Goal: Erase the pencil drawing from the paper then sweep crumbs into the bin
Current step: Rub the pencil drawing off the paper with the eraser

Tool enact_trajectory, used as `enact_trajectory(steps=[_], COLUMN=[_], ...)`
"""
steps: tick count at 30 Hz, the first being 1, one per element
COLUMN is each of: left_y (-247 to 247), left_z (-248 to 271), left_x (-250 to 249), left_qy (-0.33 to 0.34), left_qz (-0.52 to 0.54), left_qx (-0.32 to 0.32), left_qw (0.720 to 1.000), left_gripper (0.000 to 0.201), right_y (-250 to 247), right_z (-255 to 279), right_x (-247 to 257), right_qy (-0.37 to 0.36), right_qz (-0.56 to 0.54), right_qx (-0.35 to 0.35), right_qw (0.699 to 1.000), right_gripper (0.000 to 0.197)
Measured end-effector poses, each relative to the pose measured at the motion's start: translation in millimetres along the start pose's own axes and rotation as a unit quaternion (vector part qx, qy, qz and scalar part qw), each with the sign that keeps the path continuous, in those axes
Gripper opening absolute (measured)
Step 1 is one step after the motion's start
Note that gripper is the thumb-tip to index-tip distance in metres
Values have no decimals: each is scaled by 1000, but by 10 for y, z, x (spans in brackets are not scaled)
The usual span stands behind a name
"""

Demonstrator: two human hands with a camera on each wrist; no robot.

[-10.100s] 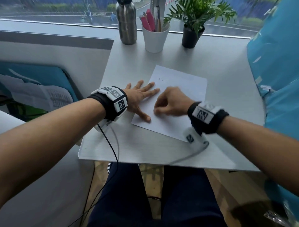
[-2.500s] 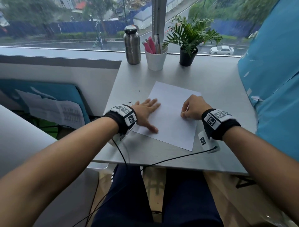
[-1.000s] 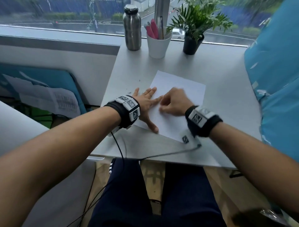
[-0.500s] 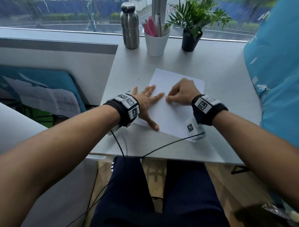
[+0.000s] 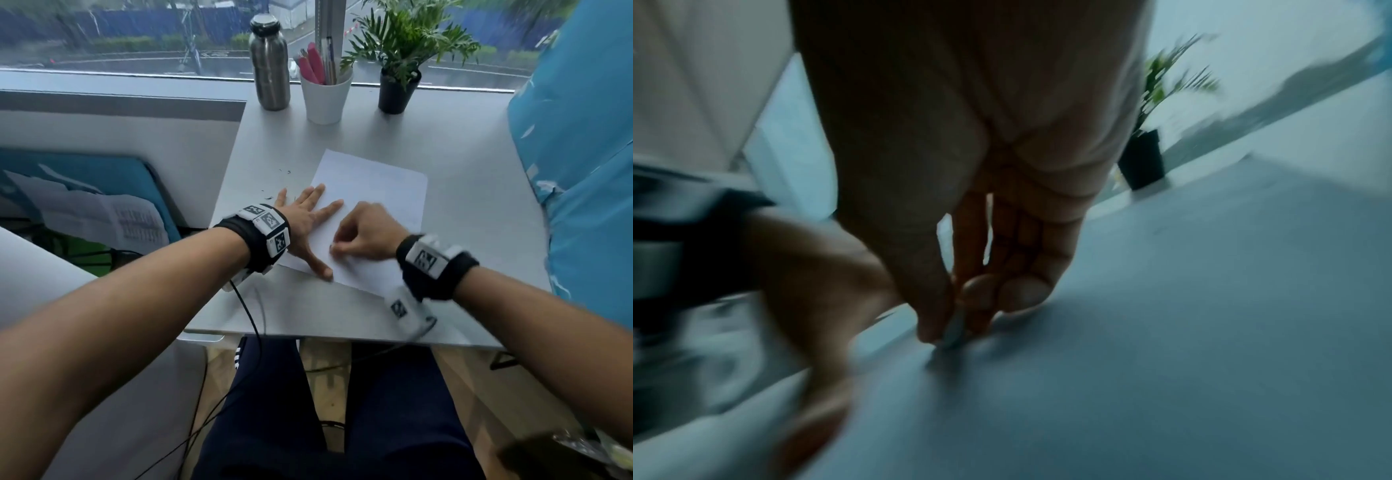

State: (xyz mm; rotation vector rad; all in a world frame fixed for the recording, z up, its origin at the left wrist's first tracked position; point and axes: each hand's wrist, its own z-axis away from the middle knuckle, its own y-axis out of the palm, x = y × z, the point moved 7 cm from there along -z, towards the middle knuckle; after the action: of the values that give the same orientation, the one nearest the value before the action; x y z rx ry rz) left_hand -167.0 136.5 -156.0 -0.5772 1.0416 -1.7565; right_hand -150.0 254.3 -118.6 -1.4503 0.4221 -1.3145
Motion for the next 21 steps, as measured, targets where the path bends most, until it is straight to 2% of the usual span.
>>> enact_trajectory(steps=[3,5,8,13,16,21], left_y=[-10,-5,5,34,37,46], left_z=[9,4,-18,-49,-71,-40], left_x=[-18,-14,6,15,33,31], left_qy=[0,1,3,4,10,28], left_qz=[7,6,-4,12,7,4], left_qx=[-3,-5,-8,-11,-20,-30], left_qw=[1000,1000,1000,1000,1000,999], left_gripper=[149,149,150,150,149,139], right_y=[-386,-245,52,-337,-327,-451], right_z=[-132,-52,154,-64,-24,143], right_x=[-320,-187,70,-399,-446,-878], right_qy=[67,45,-11,77,79,174], right_qz=[-8,-7,-19,-33,-34,-32], right_qx=[-87,-74,1,-95,-90,-68], right_qw=[994,996,1000,992,992,982], right_gripper=[15,12,9,13,10,11])
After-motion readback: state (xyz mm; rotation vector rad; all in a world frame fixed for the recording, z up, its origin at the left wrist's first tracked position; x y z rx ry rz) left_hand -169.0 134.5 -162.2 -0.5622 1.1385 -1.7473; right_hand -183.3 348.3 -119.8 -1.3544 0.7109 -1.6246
